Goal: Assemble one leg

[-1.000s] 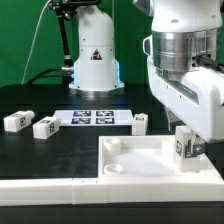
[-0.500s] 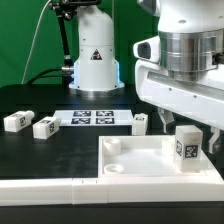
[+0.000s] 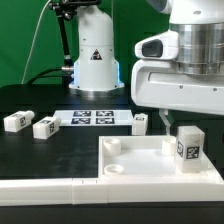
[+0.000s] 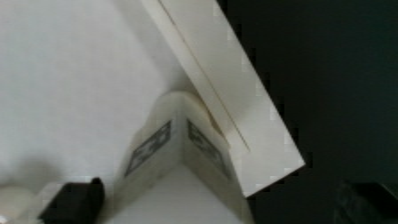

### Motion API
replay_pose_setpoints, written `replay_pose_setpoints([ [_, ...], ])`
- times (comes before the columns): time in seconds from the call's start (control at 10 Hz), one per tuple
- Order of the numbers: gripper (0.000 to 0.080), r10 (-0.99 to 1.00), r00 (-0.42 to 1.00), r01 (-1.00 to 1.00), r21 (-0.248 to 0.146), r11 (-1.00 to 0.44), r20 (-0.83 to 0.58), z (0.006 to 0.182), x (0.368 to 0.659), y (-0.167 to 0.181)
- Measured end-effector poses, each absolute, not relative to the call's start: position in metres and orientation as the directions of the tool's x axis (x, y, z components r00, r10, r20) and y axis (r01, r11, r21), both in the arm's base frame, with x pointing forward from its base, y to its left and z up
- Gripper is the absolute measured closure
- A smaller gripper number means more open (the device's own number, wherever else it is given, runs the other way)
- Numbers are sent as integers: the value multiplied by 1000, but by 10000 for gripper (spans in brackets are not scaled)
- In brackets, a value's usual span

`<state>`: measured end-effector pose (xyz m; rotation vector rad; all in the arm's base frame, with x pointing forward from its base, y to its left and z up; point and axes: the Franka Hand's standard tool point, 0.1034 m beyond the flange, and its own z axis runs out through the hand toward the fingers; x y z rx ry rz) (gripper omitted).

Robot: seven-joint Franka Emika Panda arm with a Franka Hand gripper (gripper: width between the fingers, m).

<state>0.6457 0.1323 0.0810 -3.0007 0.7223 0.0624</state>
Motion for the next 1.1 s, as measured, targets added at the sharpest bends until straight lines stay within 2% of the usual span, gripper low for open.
replay_pose_setpoints([
  [0.3, 150, -237, 971, -239, -45, -970, -31, 78, 645, 128],
  [0.7, 150, 58, 998, 57, -43, -997, -19, 76, 645, 125],
  [0.9, 150, 78, 997, 77, -41, -996, -18, 76, 645, 123],
  [1.1, 410, 77, 997, 76, -41, -996, -18, 76, 645, 123],
])
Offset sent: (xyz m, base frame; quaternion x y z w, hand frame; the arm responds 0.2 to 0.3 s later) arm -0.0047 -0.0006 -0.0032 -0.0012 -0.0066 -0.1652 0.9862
